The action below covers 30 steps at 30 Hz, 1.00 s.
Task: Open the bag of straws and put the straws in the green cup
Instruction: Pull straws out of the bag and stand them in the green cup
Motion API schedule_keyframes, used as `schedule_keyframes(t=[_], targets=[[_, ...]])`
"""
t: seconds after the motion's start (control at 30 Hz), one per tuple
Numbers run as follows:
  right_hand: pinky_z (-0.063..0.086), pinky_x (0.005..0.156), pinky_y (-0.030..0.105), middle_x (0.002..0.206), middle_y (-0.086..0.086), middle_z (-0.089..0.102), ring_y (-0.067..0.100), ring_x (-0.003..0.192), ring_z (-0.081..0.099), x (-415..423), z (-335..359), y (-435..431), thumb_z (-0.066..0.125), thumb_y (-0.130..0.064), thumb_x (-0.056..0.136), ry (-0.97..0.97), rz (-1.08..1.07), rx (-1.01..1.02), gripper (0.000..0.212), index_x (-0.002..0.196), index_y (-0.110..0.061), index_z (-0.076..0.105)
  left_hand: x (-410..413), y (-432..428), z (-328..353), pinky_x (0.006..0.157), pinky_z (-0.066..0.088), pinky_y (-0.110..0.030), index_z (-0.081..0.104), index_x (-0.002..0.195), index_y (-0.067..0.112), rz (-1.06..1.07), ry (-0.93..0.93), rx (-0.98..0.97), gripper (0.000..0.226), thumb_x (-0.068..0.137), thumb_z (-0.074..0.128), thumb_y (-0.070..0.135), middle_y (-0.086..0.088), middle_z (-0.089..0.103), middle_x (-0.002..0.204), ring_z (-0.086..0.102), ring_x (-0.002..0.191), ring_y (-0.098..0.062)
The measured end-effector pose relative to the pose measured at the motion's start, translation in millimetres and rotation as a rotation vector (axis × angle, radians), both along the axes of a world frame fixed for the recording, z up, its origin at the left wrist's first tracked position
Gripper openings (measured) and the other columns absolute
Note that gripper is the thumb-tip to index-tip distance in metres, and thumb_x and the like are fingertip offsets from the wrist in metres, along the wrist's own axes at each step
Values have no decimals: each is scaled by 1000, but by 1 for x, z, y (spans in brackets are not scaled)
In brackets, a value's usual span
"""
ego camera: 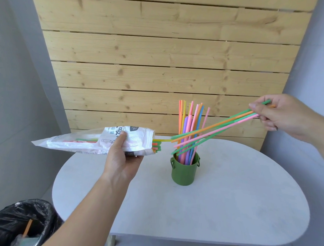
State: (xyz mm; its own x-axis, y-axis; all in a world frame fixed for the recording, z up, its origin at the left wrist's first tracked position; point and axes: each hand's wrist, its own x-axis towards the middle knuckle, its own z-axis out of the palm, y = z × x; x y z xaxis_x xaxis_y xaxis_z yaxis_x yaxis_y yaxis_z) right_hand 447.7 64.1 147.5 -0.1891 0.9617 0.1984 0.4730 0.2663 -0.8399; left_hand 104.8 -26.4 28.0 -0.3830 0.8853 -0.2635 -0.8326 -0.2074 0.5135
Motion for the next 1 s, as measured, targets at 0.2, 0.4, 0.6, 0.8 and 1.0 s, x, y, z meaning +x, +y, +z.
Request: schedule_keyframes(t=[0.2, 0.4, 0.6, 0.8, 1.0], targets=[[30, 49, 28, 54, 4, 45, 13, 40, 33, 8, 10, 5, 64, -19, 97, -123, 11, 13, 16, 91, -4, 66, -1, -1, 0, 82, 61, -45, 66, 114, 12, 3, -2, 14, 16, 100, 64, 21, -7, 74, 121, 72, 111, -24], [30, 51, 29, 52, 4, 45, 18, 44, 32, 5, 15, 9, 67, -23, 94, -254, 37, 13, 21, 89, -3, 68, -1, -2, 0, 66, 62, -40, 67, 104, 11, -6, 3, 13, 12, 101, 63, 22, -7, 77, 102, 76, 92, -23], [33, 48, 25, 50, 2, 47, 20, 45, 37, -17, 19, 19, 70, -33, 92, -433, 104, 31, 24, 82, -12, 69, 0, -2, 0, 62, 63, -39, 67, 108, 9, -13, 20, 22, 15, 101, 63, 22, -8, 81, 99, 80, 80, -23], [33, 49, 26, 35, -10, 43, 8, 33, 35, -53, 31, 35, 72, -37, 89, -617, 130, 115, 24, 82, -14, 69, -2, -1, 0, 70, 63, -41, 67, 111, 9, 1, 26, 16, 17, 101, 64, 22, -8, 77, 106, 76, 99, -25], [35, 48, 26, 56, 3, 53, 22, 47, 46, -93, 33, 46, 72, -39, 88, -827, 185, 185, 22, 82, -17, 68, -1, -1, 0, 87, 60, -49, 68, 105, 10, -2, 25, 30, 13, 101, 64, 21, -8, 78, 104, 76, 98, -26]])
